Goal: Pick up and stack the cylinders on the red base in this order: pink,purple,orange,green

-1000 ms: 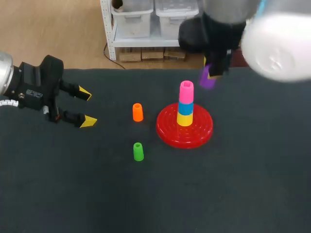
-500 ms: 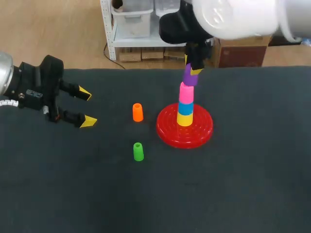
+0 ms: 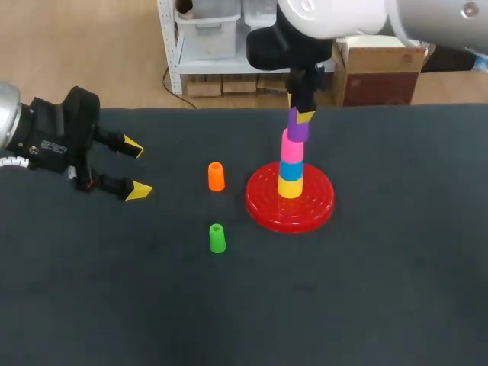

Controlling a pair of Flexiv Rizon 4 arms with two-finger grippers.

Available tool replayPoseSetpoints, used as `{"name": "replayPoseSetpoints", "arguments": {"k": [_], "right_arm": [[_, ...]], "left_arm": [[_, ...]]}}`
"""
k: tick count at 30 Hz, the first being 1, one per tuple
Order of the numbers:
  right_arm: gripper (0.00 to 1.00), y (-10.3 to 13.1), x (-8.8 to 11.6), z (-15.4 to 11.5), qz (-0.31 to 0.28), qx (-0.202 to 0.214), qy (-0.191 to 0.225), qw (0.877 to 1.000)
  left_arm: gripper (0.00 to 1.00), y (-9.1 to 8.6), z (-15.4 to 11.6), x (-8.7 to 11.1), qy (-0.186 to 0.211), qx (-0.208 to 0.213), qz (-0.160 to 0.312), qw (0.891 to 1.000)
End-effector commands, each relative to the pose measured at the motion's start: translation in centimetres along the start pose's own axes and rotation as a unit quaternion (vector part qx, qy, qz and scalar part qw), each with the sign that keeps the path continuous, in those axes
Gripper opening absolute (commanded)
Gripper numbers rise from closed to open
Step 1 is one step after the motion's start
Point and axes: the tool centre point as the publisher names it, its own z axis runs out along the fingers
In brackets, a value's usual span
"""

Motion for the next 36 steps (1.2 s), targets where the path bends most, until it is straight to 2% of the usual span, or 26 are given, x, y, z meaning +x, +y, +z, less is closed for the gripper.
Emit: {"name": "replayPoseSetpoints", "arguments": {"k": [1,14,24,27,29,30,36], "right_arm": [[0.0,-0.2,-0.2,-0.1,-0.002,-0.001,0.0,1.0],[0.0,-1.0,0.1,1.9,-0.001,-0.019,0.007,1.0],[0.0,-1.3,-0.2,3.0,0.001,-0.028,-0.005,1.0],[0.0,-1.0,-0.3,2.6,0.001,-0.02,-0.011,1.0],[0.44,-0.7,-0.4,1.7,0.003,-0.007,-0.012,1.0],[1.0,-0.5,-0.4,1.3,0.007,0.002,-0.015,1.0],[1.0,0.7,-1.1,-0.7,0.01,0.038,-0.008,0.999]], "left_arm": [[1.0,0.0,0.0,0.2,-0.002,0.0,0.001,1.0],[1.0,0.0,0.0,0.2,-0.002,0.0,0.001,1.0],[1.0,0.0,0.0,0.2,-0.002,0.0,0.001,1.0],[1.0,0.0,0.0,0.2,-0.002,0.0,0.001,1.0],[1.0,0.0,0.0,0.2,-0.002,0.0,0.001,1.0],[1.0,0.0,0.0,0.2,-0.002,0.0,0.001,1.0],[1.0,0.0,0.0,0.2,-0.002,0.0,0.001,1.0]]}}
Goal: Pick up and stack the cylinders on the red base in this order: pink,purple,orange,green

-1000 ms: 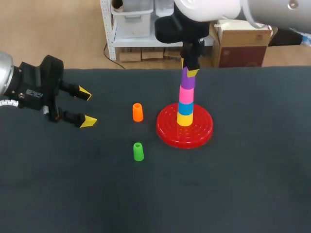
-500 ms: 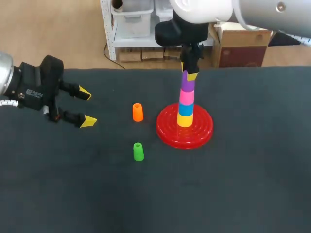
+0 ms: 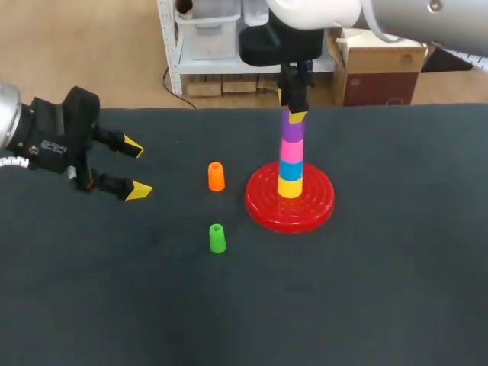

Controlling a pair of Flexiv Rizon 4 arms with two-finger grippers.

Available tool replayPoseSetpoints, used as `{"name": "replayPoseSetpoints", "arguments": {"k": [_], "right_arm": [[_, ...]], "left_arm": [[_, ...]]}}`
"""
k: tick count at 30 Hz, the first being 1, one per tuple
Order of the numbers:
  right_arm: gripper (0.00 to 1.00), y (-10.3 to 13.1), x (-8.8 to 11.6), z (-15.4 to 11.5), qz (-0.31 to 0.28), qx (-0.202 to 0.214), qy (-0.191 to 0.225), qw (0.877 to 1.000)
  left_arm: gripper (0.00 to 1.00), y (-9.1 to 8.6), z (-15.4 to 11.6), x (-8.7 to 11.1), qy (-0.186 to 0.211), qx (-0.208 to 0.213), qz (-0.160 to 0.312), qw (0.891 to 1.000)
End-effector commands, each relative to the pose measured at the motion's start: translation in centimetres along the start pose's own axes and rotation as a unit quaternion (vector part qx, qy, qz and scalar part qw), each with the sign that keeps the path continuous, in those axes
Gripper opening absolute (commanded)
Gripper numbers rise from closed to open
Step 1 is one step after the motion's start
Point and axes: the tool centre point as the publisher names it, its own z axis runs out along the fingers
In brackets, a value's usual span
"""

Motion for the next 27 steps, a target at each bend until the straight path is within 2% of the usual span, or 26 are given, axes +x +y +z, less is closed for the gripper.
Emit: {"name": "replayPoseSetpoints", "arguments": {"k": [1,6,9,13,15,18,25,27], "right_arm": [[1.0,2.3,-0.2,-1.3,-0.001,0.047,0.002,0.999],[1.0,2.0,-1.6,-3.2,-0.02,0.072,0.005,0.997],[1.0,0.9,-2.9,-2.7,-0.032,0.07,0.003,0.997],[1.0,-0.6,-5.4,-0.2,-0.057,0.053,-0.012,0.997],[1.0,-1.0,-6.8,1.6,-0.078,0.034,-0.001,0.996],[1.0,-1.8,-8.4,4.0,-0.09,0.004,-0.013,0.996],[1.0,-3.9,-10.4,8.2,-0.088,-0.026,-0.036,0.995],[1.0,-4.3,-10.5,8.9,-0.086,-0.022,-0.047,0.995]], "left_arm": [[1.0,0.0,0.0,0.2,-0.002,0.0,0.001,1.0],[1.0,0.0,0.0,0.2,-0.002,0.0,0.001,1.0],[1.0,0.0,0.0,0.2,-0.002,0.0,0.001,1.0],[1.0,0.0,0.0,0.2,-0.002,0.0,0.001,1.0],[1.0,0.0,0.0,0.2,-0.002,0.0,0.001,1.0],[1.0,0.0,0.0,0.2,-0.002,0.0,0.001,1.0],[1.0,0.0,0.0,0.2,-0.002,0.0,0.001,1.0],[1.0,0.0,0.0,0.2,-0.002,0.0,0.001,1.0]]}}
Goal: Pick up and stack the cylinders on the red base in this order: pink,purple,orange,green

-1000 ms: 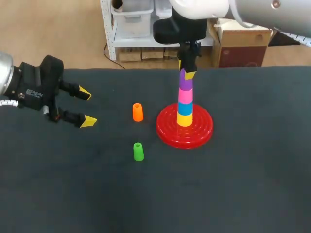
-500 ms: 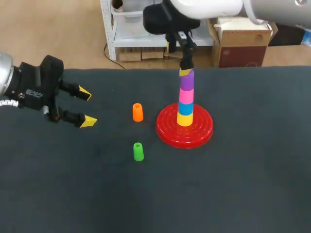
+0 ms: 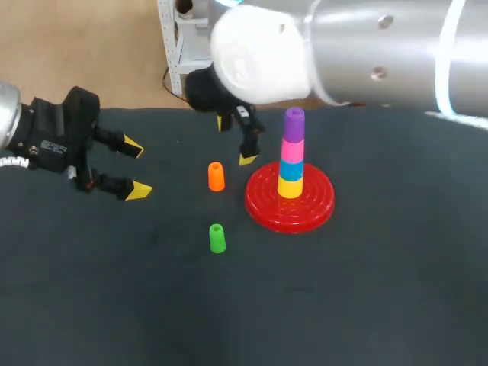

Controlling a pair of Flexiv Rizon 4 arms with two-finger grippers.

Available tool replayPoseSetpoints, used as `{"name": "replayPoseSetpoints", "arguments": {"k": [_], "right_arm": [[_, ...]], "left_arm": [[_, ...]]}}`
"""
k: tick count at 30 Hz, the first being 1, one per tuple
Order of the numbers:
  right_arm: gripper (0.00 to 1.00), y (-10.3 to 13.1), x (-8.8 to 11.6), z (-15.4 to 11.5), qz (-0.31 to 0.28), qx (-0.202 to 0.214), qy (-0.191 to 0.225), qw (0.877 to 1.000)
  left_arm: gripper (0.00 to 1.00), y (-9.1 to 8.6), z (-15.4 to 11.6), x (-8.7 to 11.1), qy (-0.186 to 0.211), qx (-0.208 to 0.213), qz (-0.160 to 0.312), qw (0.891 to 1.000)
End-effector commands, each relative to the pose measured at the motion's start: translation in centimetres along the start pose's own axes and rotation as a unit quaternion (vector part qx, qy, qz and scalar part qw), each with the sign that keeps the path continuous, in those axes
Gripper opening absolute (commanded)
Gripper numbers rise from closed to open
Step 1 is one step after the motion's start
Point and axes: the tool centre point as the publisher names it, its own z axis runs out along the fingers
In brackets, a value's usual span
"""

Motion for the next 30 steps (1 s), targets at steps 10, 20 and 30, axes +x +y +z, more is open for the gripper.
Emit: {"name": "replayPoseSetpoints", "arguments": {"k": [10,20,30], "right_arm": [[1.0,-3.7,-0.7,5.7,0.018,-0.055,-0.009,0.998],[1.0,-4.7,-1.4,7.5,0.02,-0.048,0.003,0.999],[1.0,-4.3,-0.9,9.1,0.031,-0.041,0.024,0.998]], "left_arm": [[1.0,0.0,0.0,0.2,-0.002,0.0,0.001,1.0],[1.0,0.0,0.0,0.2,-0.002,0.0,0.001,1.0],[1.0,0.0,0.0,0.2,-0.002,0.0,0.001,1.0]]}}
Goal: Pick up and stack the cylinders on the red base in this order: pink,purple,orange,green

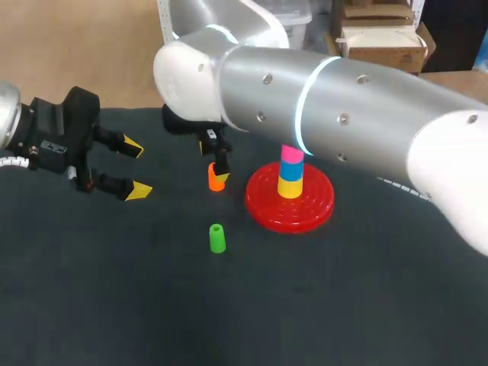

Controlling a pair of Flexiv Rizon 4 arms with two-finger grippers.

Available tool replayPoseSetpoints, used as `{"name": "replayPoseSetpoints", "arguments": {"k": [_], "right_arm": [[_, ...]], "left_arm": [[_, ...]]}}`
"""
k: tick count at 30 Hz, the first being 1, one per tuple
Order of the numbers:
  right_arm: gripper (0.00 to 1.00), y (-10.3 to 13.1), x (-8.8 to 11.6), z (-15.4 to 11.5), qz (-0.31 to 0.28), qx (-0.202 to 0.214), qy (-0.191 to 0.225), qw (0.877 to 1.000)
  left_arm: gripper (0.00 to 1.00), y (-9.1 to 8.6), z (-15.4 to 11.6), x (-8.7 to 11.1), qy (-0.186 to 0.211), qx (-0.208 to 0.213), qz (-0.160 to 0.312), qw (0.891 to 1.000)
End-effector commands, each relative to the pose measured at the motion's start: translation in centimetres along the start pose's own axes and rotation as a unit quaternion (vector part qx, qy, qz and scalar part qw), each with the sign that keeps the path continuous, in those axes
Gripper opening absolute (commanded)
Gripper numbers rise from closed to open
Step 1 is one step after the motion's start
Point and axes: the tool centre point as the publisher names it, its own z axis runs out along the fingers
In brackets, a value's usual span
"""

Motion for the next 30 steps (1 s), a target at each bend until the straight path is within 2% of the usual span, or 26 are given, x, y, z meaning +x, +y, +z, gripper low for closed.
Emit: {"name": "replayPoseSetpoints", "arguments": {"k": [1,5,9,10,12,13,21,24,25,26,27,30], "right_arm": [[1.0,0.3,0.4,0.6,0.006,0.007,-0.001,1.0],[0.93,0.2,0.8,0.7,0.015,0.009,-0.003,1.0],[0.77,0.2,1.1,0.7,0.019,0.01,-0.004,1.0],[0.73,0.1,1.1,0.7,0.019,0.01,-0.004,1.0],[0.54,0.1,1.1,0.7,0.02,0.011,-0.004,1.0],[0.5,0.1,1.1,0.7,0.02,0.011,-0.004,1.0],[0.49,0.3,0.8,1.3,0.016,0.007,-0.005,1.0],[0.45,0.4,0.8,1.3,0.016,0.007,-0.005,1.0],[0.36,0.4,0.8,1.4,0.017,0.009,-0.004,1.0],[0.23,0.4,0.8,1.3,0.019,0.011,-0.001,1.0],[0.02,0.5,1.0,1.1,0.023,0.015,0.001,1.0],[0.0,0.6,1.4,-0.4,0.025,0.031,0.004,0.999]], "left_arm": [[1.0,0.0,0.0,0.2,-0.002,0.0,0.001,1.0],[1.0,0.0,0.0,0.2,-0.002,0.0,0.001,1.0],[1.0,0.0,0.0,0.2,-0.002,0.0,0.001,1.0],[1.0,0.0,0.0,0.2,-0.002,0.0,0.001,1.0],[1.0,0.0,0.0,0.2,-0.002,0.0,0.001,1.0],[1.0,0.0,0.0,0.2,-0.002,0.0,0.001,1.0],[1.0,0.0,0.0,0.2,-0.002,0.0,0.001,1.0],[1.0,0.0,0.0,0.2,-0.002,0.0,0.001,1.0],[1.0,0.0,0.0,0.2,-0.002,0.0,0.001,1.0],[1.0,0.0,0.0,0.2,-0.002,0.0,0.001,1.0],[1.0,0.0,0.0,0.2,-0.002,0.0,0.001,1.0],[1.0,0.0,0.0,0.2,-0.002,0.0,0.001,1.0]]}}
